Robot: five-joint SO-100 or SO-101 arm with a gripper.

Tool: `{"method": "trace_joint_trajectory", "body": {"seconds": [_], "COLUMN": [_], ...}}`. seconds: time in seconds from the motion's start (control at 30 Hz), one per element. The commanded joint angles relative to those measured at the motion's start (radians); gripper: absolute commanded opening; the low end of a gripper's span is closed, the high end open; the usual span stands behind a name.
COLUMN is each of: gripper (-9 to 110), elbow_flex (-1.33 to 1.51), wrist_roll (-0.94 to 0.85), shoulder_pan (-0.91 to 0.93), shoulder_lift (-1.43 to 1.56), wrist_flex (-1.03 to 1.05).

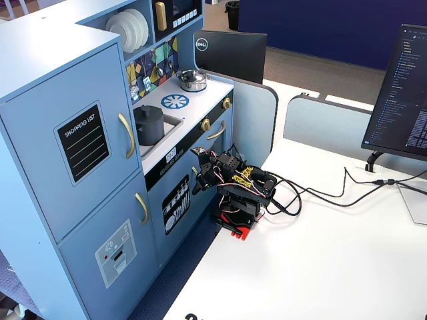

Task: Take off the lid from the gray recipient and place it on the counter

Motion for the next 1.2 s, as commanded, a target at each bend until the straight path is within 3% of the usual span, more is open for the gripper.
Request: {"method": "trace_joint_trajectory", "body": {"seconds": [0.0, 0.37, 0.6, 1.0, 1.17], "gripper": [0, 0, 0, 0, 16], "elbow_flex": [0.015, 0.015, -0.106, -0.644, -0.723], "wrist_roll": [-0.287, -0.258, -0.224, -0.445, -0.426], "shoulder_pan": [0.049, 0.049, 0.103, 0.1, 0.095], "shoulder_lift": [-0.002, -0.002, -0.032, -0.301, -0.351], "wrist_flex": [0.207, 0.181, -0.264, -0.825, -0.907]}}
